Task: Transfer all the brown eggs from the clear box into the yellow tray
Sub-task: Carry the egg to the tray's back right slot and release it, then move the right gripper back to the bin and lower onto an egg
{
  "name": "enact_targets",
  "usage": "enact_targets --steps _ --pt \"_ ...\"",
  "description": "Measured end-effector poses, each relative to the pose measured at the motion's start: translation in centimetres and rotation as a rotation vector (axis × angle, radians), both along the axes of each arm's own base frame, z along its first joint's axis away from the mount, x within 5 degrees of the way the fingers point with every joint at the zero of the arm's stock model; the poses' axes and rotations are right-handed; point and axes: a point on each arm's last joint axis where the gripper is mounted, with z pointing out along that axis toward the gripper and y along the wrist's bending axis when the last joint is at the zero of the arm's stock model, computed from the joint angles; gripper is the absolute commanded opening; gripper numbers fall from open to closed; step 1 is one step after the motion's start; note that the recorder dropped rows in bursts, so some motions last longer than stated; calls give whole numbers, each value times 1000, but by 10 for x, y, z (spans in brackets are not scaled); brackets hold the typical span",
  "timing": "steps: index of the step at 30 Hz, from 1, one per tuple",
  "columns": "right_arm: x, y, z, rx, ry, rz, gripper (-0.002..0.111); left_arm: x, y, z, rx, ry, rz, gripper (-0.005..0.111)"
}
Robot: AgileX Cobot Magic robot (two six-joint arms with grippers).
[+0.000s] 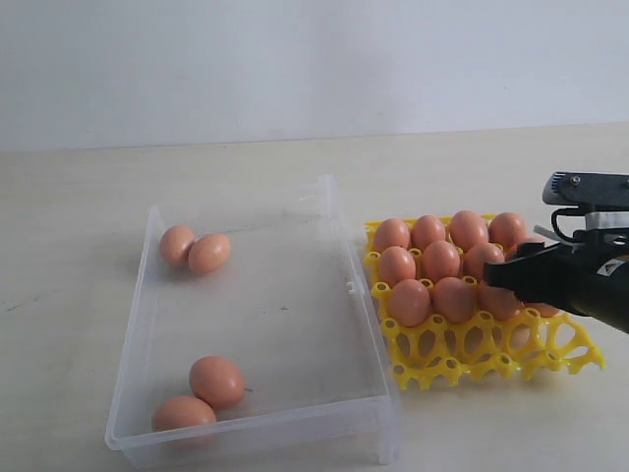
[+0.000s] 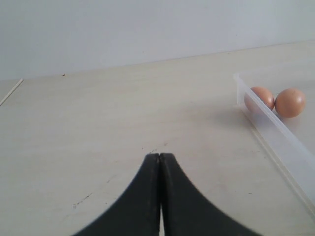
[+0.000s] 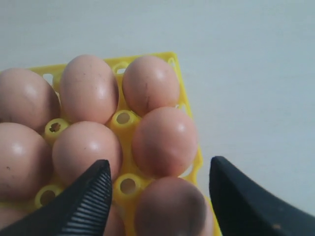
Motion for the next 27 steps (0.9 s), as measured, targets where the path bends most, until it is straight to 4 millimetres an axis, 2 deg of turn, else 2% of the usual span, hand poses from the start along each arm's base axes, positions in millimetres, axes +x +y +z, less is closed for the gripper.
enact_targets --steps 4,11,14,16,22,27 --pt "-3 1 12 23 -18 9 47 0 0 0 0 0 0 0" --pt "-14 6 35 66 3 84 15 0 0 0 0 0 0 0" --pt "-15 12 46 81 56 152 5 0 0 0 0 0 0 0" --pt "-15 19 56 89 80 201 2 0 0 0 0 0 0 0" --pt "-17 40 82 112 113 325 2 0 0 0 0 0 0 0" --pt "-18 47 104 129 89 367 2 0 0 0 0 0 0 0"
